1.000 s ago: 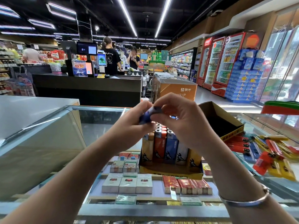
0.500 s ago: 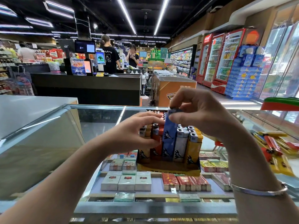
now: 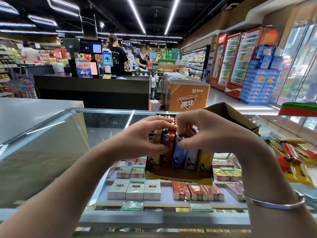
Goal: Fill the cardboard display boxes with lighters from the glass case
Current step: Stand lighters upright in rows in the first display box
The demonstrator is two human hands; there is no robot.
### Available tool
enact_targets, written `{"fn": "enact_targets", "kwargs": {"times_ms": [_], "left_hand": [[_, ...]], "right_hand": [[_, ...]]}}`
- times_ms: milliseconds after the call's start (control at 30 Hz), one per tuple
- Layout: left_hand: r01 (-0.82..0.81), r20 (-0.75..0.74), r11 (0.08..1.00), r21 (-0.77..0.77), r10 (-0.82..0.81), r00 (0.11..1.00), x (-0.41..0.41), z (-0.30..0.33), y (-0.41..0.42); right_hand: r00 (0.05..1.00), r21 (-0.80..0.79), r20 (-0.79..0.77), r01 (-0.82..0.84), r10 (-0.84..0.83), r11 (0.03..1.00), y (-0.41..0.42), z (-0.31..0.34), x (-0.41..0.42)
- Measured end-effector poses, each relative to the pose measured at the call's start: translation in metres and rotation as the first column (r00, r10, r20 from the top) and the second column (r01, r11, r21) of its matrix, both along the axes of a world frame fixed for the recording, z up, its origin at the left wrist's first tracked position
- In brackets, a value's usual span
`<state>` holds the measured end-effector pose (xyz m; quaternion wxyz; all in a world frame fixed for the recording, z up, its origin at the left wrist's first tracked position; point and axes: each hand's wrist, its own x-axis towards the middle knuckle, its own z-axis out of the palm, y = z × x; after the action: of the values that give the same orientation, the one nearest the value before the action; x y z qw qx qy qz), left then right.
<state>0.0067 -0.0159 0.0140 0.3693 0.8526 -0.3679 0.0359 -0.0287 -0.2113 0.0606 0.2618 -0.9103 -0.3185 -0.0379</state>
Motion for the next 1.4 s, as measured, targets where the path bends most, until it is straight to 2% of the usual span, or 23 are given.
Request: {"fn": "enact_targets", "kwargs": {"times_ms": [167, 333, 500, 567, 633, 700, 767, 800, 833, 900, 967, 1067, 1233, 1400], "left_hand": [[0.015, -0.008, 1.0, -0.007, -0.015, 1.0, 0.001, -0.001, 0.001], [0.011, -0.018, 1.0, -0.005, -0.011, 1.0, 0.001, -0.002, 0.001], [0.015, -0.04, 1.0, -0.01, -0.015, 0.999, 0.002, -0.002, 0.001], [0.022, -0.036, 1.0, -0.014, -0.023, 0.999, 0.003, -0.003, 0.001], [0.032, -0.053, 0.999, -0.031, -0.033, 0.998, 0.004, -0.003, 0.002], [0.015, -0.091, 0.999, -0.051, -0.019, 0.996, 0.004, -0.003, 0.001], [-0.031, -0.166, 0.995, -0.091, 0.016, 0.986, 0.004, -0.002, 0.0], [-0.046, -0.209, 0.992, -0.12, 0.02, 0.978, 0.005, -0.001, 0.0], [-0.056, -0.252, 0.988, -0.141, 0.018, 0.967, 0.005, 0.0, 0.0], [-0.08, -0.342, 0.987, -0.139, 0.028, 0.939, 0.007, 0.001, 0.0], [-0.123, -0.448, 0.982, -0.144, 0.046, 0.893, 0.009, -0.001, -0.001], [-0.227, -0.554, 0.962, -0.15, 0.108, 0.825, 0.01, -0.005, -0.006], [-0.293, -0.623, 0.936, -0.194, 0.113, 0.774, 0.017, -0.013, -0.009], [-0.35, -0.625, 0.921, -0.169, 0.175, 0.761, 0.02, -0.009, -0.008]], "right_hand": [[0.999, -0.049, -0.001, 0.037, -0.037, 0.998, -0.001, 0.001, 0.001], [0.991, -0.154, 0.104, 0.099, -0.083, 0.983, 0.005, -0.003, 0.001], [0.988, -0.211, 0.117, 0.119, -0.095, 0.97, 0.003, -0.006, 0.005], [0.995, -0.158, 0.068, 0.083, -0.073, 0.984, 0.0, -0.005, 0.006], [0.999, 0.02, 0.021, 0.045, -0.045, 0.999, -0.005, -0.004, 0.01], [0.981, 0.183, 0.097, 0.148, -0.168, 0.972, -0.014, -0.005, 0.019], [0.884, 0.238, 0.188, 0.381, -0.428, 0.893, -0.027, -0.009, 0.031], [0.817, 0.229, 0.185, 0.504, -0.546, 0.833, -0.033, -0.012, 0.036], [0.766, 0.188, 0.127, 0.606, -0.631, 0.773, -0.038, -0.015, 0.04], [0.707, 0.061, -0.099, 0.706, -0.7, 0.705, -0.042, -0.021, 0.046], [0.671, 0.005, -0.321, 0.707, -0.668, 0.707, -0.04, -0.026, 0.051], [0.658, 0.056, -0.536, 0.653, -0.529, 0.755, -0.038, -0.028, 0.056], [0.649, 0.117, -0.638, 0.612, -0.413, 0.782, -0.041, -0.029, 0.057], [0.688, 0.238, -0.622, 0.62, -0.373, 0.747, -0.03, -0.032, 0.059]]}}
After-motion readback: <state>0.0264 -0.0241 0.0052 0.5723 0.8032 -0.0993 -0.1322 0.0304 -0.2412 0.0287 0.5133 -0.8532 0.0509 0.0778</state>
